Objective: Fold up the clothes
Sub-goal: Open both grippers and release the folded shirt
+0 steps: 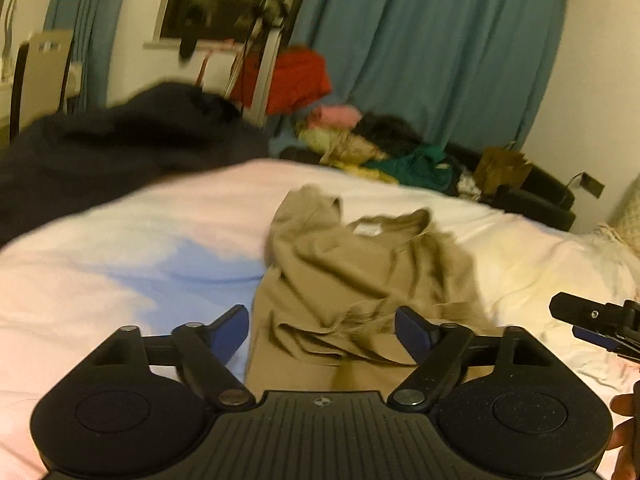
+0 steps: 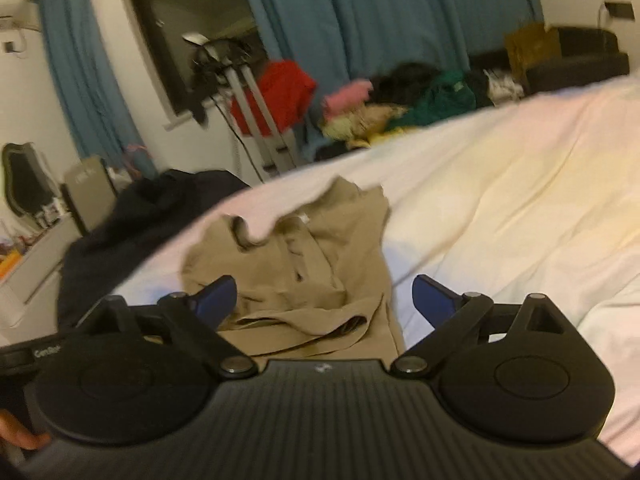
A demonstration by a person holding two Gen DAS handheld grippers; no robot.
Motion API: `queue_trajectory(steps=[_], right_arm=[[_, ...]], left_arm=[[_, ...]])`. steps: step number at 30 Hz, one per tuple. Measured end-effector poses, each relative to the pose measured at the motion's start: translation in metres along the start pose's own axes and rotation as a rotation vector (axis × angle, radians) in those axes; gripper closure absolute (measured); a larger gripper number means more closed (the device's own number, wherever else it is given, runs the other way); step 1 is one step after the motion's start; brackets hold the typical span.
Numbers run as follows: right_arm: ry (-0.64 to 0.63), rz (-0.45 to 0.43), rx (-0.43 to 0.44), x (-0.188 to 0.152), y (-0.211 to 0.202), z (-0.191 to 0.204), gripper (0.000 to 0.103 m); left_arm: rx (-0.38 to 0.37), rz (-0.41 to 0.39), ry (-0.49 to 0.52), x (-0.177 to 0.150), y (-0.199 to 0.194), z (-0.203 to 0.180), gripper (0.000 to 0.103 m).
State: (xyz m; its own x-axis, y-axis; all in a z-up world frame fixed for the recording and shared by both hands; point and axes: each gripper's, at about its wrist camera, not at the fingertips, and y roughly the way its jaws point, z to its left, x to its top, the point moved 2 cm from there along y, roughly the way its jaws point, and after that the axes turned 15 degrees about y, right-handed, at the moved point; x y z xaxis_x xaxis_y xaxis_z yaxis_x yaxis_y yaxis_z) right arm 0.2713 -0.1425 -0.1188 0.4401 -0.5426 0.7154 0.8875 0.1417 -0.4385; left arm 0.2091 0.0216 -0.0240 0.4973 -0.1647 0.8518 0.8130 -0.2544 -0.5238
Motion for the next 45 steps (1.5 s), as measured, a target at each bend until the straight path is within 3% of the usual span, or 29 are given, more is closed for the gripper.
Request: queue_trajectory(steps=[2,5,11,16,18,19,25,27,28,31,35,39,42,45], right_arm=[[-0.029,-0.021,-0.011,-0.003,-0.023,0.003,0.007],[-0.021,-0.030,-0.030,-0.011,-0.052,0.002,0.007],[0.269,0.140,-0.003,-0.035,-0.056,-0.038,0.007],[0.521,0.289,0.022,-0.055,-0.058,-0.073,0.008],[0.603,0.336,0.028,-0.062,-0.051,-0.083,0.019],[0.641,0.358,0.030,-0.066,-0.047,-0.088,0.031],[0.715,0.389,0.022,-0.077,-0.031,-0.098,0.037],[0.734,0.389,0.021,-0.080,-0.032,-0.100,0.044],[0.734,0.382,0.026,-0.080,-0.033,-0.100,0.064],[0.712,0.348,0.045,-0.075,-0.037,-0.099,0.086],[0.682,0.270,0.163,-0.061,-0.049,-0.086,0.090],[0.639,0.212,0.207,-0.051,-0.055,-0.076,0.091],[0.644,0.193,0.218,-0.048,-0.057,-0.077,0.091],[0.649,0.173,0.228,-0.044,-0.058,-0.078,0.092]], left_arm=[[0.000,-0.027,0.004,-0.001,-0.023,-0.008,0.010],[-0.024,-0.040,0.009,-0.010,-0.053,-0.018,0.008],[-0.197,0.086,-0.183,-0.048,-0.086,-0.014,0.008],[-0.288,0.201,-0.391,-0.085,-0.079,-0.001,0.007],[-0.314,0.239,-0.458,-0.095,-0.071,0.004,0.007],[-0.326,0.252,-0.488,-0.098,-0.068,0.006,0.007],[-0.377,0.253,-0.586,-0.109,-0.047,0.011,0.007],[-0.383,0.255,-0.602,-0.113,-0.043,0.011,0.007],[-0.388,0.254,-0.610,-0.115,-0.042,0.010,0.007],[-0.429,0.237,-0.641,-0.118,-0.037,0.010,0.007],[-0.550,0.192,-0.695,-0.115,-0.037,0.001,0.007],[-0.681,0.165,-0.787,-0.117,-0.022,-0.011,0.007],[-0.682,0.192,-0.818,-0.122,-0.003,-0.019,0.008],[-0.609,0.182,-0.821,-0.125,0.003,-0.013,0.015]])
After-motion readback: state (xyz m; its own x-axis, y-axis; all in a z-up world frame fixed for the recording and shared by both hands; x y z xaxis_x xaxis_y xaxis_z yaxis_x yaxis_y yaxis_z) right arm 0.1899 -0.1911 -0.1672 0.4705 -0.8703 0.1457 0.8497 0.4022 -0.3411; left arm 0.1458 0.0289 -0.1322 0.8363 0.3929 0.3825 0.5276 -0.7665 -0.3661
